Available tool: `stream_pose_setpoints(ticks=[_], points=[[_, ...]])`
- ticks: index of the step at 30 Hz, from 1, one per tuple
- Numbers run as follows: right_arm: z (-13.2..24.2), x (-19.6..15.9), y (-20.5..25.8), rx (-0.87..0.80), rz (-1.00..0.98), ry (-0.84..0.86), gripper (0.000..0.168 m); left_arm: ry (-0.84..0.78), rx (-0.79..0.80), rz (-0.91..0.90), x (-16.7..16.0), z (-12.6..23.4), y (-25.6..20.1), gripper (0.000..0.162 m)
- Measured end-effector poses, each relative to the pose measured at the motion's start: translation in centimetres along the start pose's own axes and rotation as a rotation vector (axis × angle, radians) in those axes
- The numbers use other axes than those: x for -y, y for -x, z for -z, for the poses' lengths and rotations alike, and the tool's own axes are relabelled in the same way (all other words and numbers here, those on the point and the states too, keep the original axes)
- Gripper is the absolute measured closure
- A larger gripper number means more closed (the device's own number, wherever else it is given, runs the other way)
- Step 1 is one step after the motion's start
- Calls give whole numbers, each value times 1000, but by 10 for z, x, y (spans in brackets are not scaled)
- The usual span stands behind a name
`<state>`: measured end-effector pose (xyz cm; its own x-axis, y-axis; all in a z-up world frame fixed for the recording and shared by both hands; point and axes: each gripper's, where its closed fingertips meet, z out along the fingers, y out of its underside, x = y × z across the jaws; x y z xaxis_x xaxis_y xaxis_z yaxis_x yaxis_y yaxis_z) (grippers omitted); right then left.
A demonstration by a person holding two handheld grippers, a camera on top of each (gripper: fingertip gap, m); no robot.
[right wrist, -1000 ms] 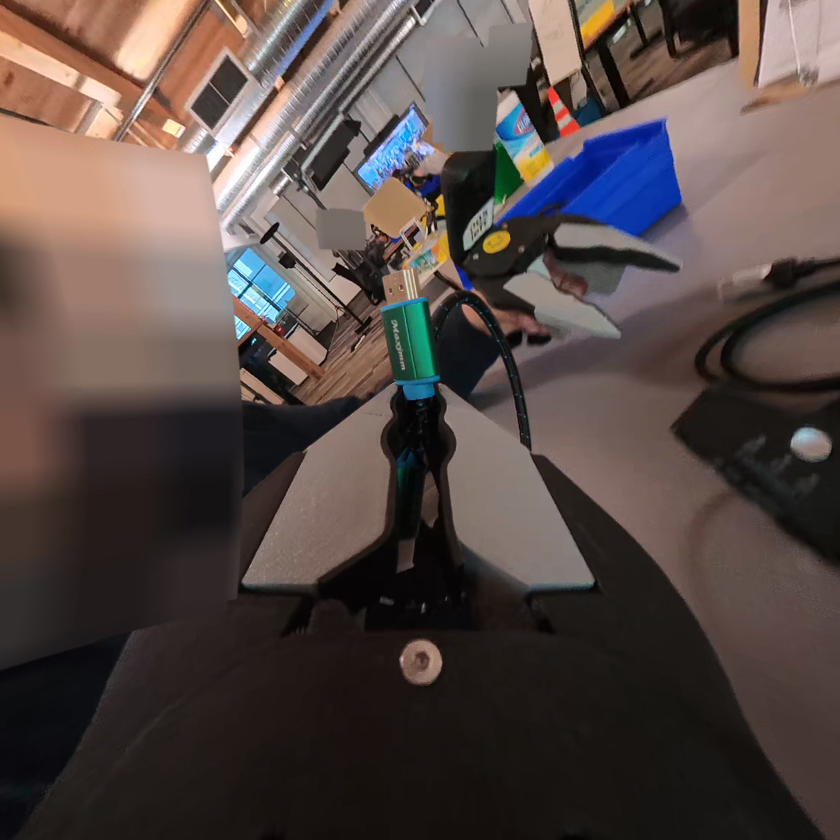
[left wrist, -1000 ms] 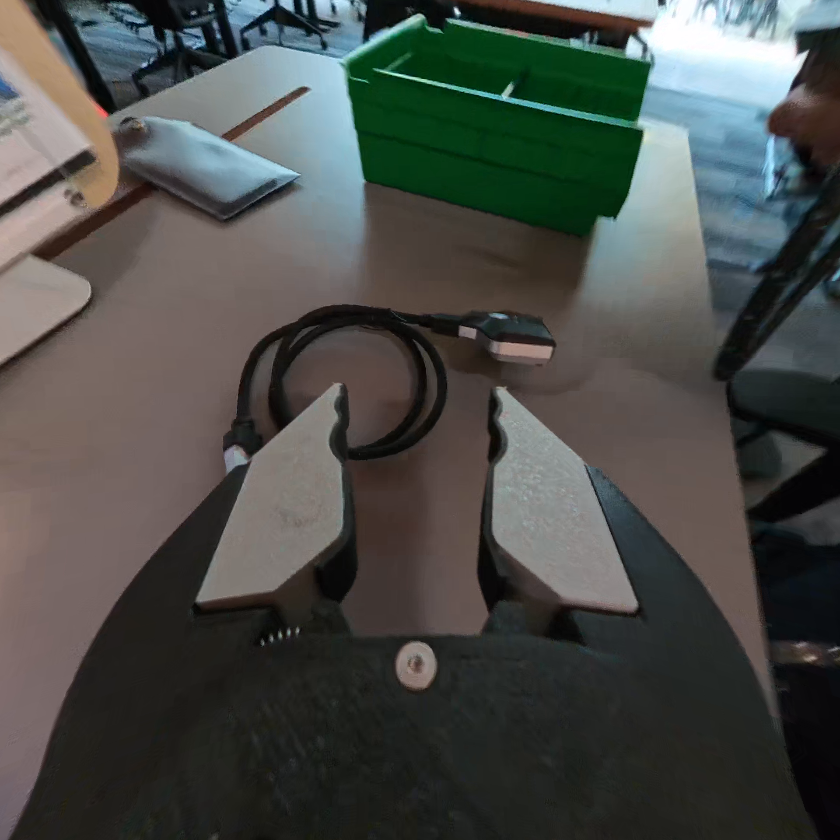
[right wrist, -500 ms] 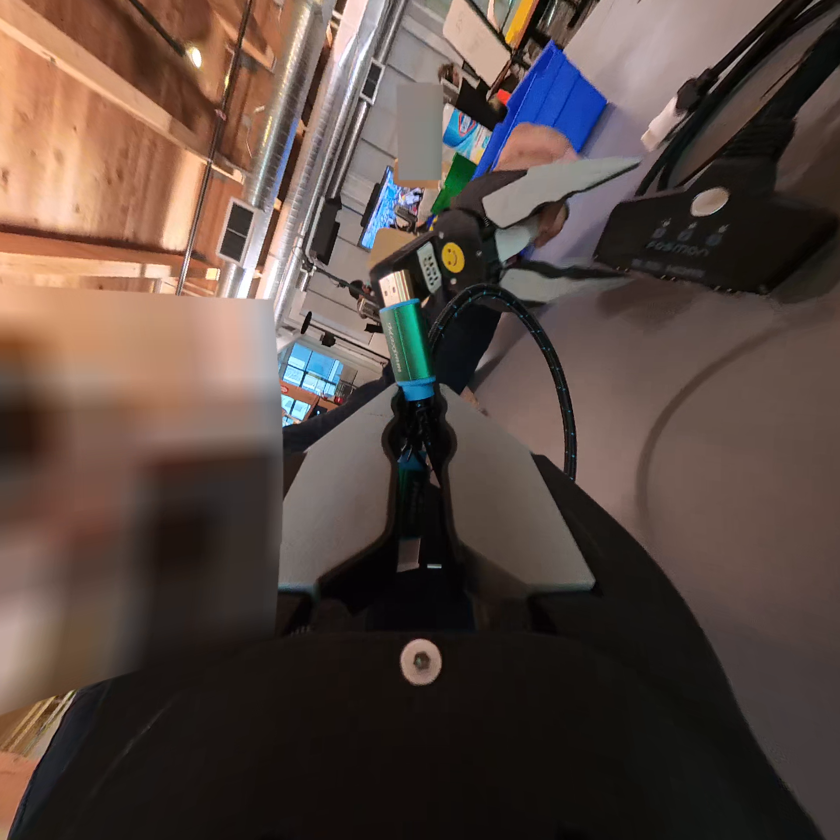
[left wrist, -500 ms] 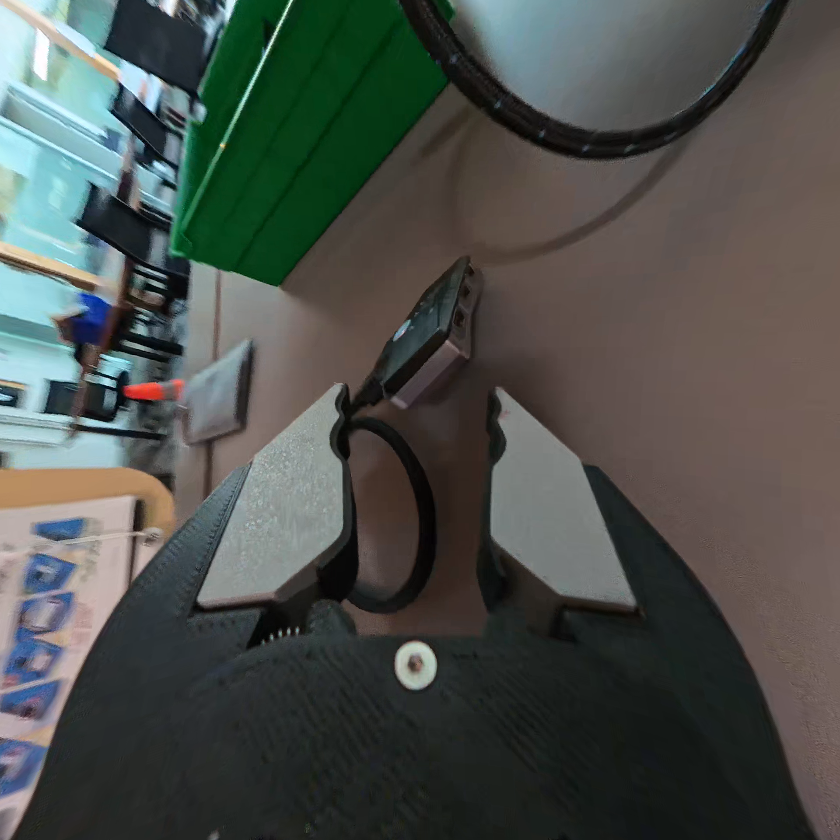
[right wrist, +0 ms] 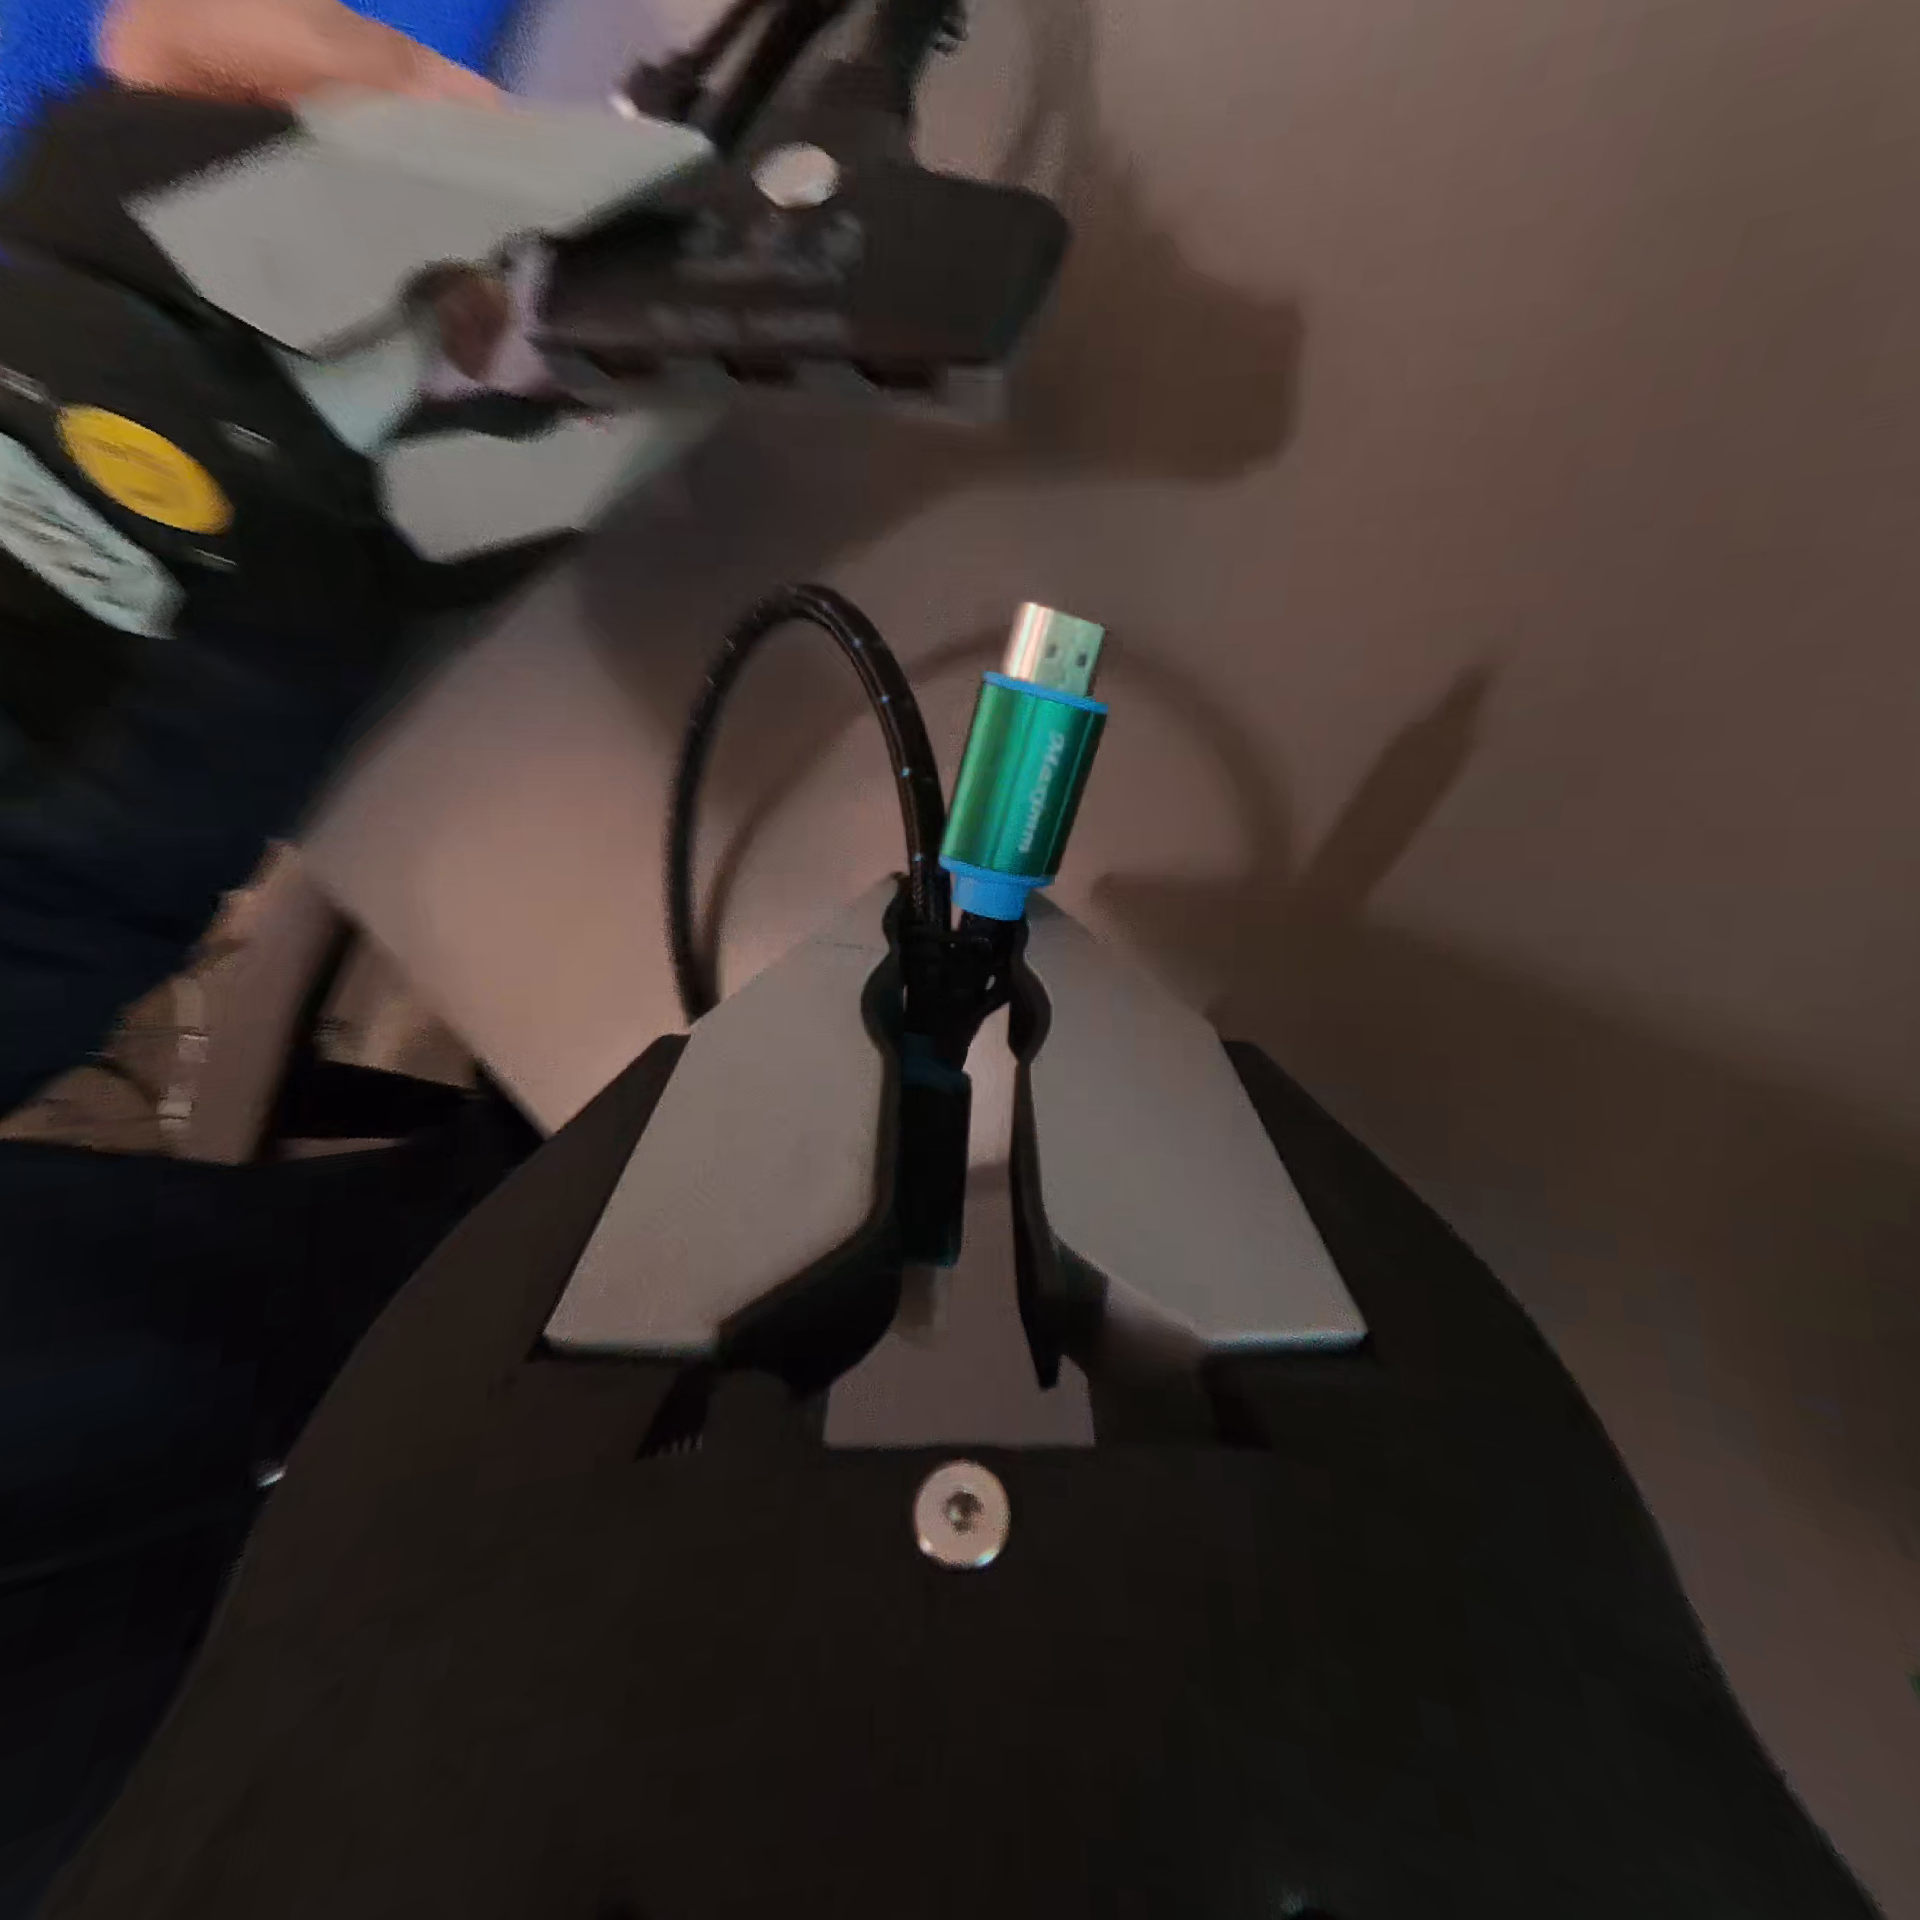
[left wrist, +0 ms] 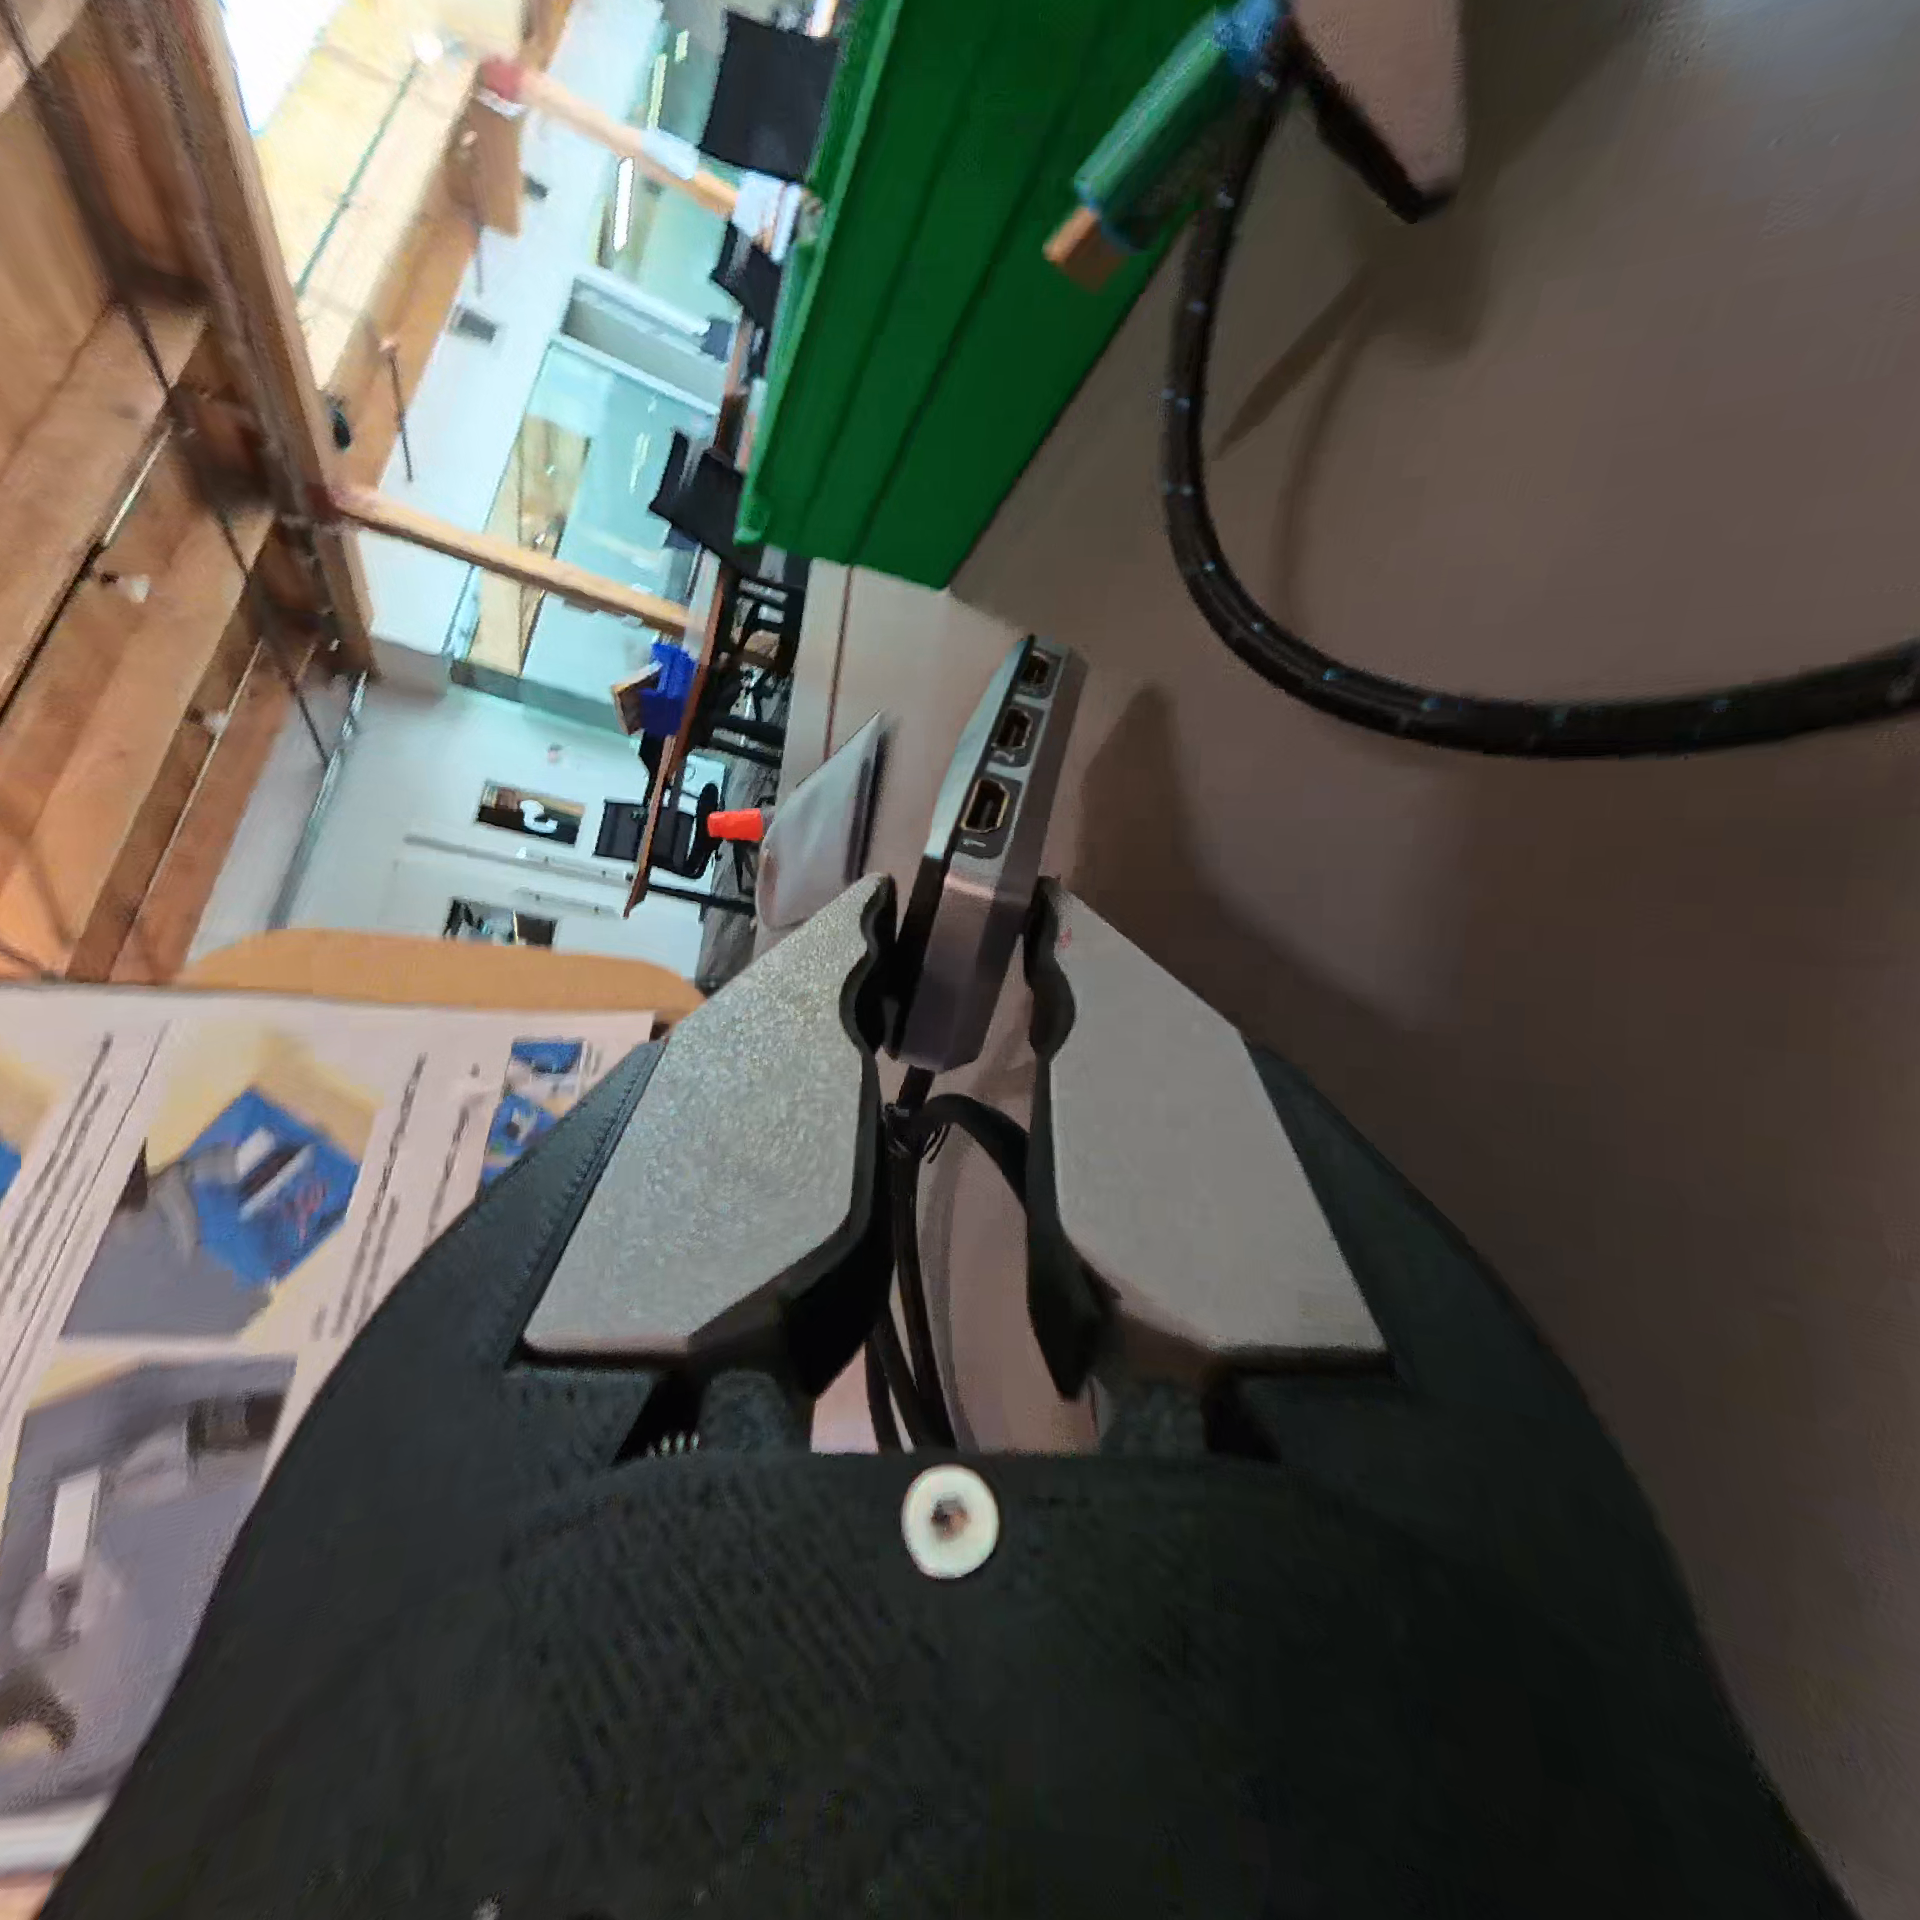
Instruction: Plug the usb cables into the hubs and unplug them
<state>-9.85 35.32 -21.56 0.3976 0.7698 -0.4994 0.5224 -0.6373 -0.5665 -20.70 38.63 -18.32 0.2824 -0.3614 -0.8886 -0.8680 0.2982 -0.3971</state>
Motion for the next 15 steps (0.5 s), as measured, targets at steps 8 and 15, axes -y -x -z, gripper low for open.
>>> stream_pose_setpoints(ticks=[8,15], points=[[-41,21,-31,-305,253,56,157,123,102,138,-38,24,16,139],[-41,26,-20,-266,274,-1,130,142,166,164,-46,28,29,139]])
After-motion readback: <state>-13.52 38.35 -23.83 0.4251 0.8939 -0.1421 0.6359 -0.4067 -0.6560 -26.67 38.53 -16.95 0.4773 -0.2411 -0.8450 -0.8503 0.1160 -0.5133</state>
